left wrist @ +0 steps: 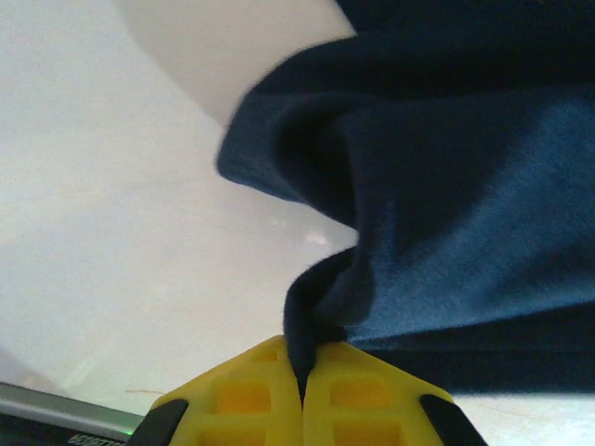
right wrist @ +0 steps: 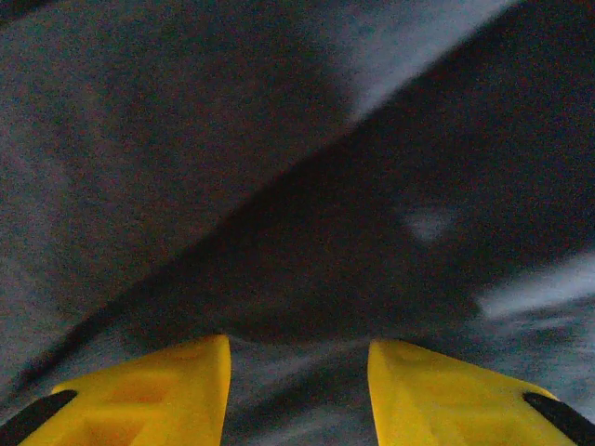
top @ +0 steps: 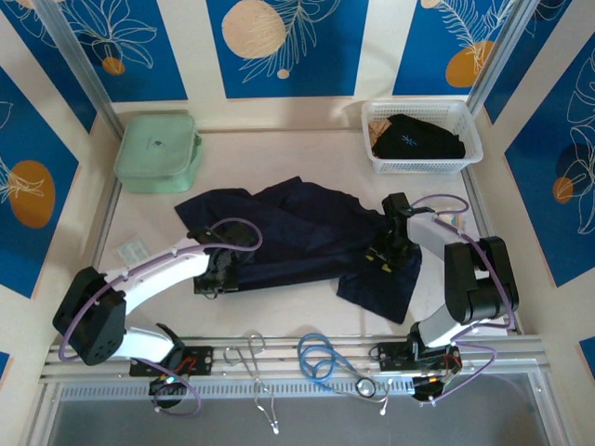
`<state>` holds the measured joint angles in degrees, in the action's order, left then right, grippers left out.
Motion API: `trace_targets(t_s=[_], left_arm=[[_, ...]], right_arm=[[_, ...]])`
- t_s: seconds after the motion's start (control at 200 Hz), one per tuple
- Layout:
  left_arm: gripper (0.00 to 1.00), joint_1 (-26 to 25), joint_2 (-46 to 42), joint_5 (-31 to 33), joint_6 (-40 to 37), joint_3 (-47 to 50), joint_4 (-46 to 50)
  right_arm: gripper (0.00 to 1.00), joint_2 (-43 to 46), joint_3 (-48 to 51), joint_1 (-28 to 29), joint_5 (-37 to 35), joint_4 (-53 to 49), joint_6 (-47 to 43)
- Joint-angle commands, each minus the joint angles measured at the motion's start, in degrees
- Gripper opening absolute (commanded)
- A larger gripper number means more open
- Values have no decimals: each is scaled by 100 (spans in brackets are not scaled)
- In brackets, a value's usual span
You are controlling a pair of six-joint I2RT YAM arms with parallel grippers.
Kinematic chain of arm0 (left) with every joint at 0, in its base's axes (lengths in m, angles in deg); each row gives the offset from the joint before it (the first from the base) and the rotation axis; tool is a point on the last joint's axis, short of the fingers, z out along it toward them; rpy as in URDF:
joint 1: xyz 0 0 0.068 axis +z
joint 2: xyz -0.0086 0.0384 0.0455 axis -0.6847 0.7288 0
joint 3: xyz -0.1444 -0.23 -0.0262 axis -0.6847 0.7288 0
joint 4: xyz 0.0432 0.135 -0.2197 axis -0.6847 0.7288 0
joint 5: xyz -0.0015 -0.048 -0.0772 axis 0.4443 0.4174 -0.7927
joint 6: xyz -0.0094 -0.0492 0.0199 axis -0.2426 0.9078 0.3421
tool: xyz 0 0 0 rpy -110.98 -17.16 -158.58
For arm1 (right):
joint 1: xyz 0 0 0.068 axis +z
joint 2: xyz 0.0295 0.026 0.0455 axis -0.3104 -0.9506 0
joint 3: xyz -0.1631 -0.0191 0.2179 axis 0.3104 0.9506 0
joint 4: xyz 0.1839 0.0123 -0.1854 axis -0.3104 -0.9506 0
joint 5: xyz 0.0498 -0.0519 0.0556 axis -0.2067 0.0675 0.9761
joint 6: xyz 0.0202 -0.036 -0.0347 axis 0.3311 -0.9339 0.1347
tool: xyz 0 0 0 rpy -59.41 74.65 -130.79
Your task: Fold and stack the t-shirts
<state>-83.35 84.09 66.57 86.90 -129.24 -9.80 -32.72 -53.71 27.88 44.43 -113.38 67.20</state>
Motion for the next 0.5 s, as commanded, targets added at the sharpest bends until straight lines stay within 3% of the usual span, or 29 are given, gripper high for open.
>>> trace_targets(t_s=[0.0, 0.11, 0.255, 0.33, 0.49], left_arm=[[13, 15, -227, -477, 28, -40, -30], [39, 15, -554, -472, -218, -542, 586], [75, 19, -723, 15, -468, -1353, 1300], [85, 86, -696, 300, -580, -1563, 1277], [92, 591, -278, 505, -888, -1653, 585]], right_arm=[[47, 246, -596, 264, -518, -640, -444], [53, 59, -1463, 568, -635, -862, -945], [58, -735, -2578, 705, -291, -596, -1673], [59, -1380, -3250, 780, -163, -487, -2097], [57, -2779, -4774, 885, -79, -489, -2896]])
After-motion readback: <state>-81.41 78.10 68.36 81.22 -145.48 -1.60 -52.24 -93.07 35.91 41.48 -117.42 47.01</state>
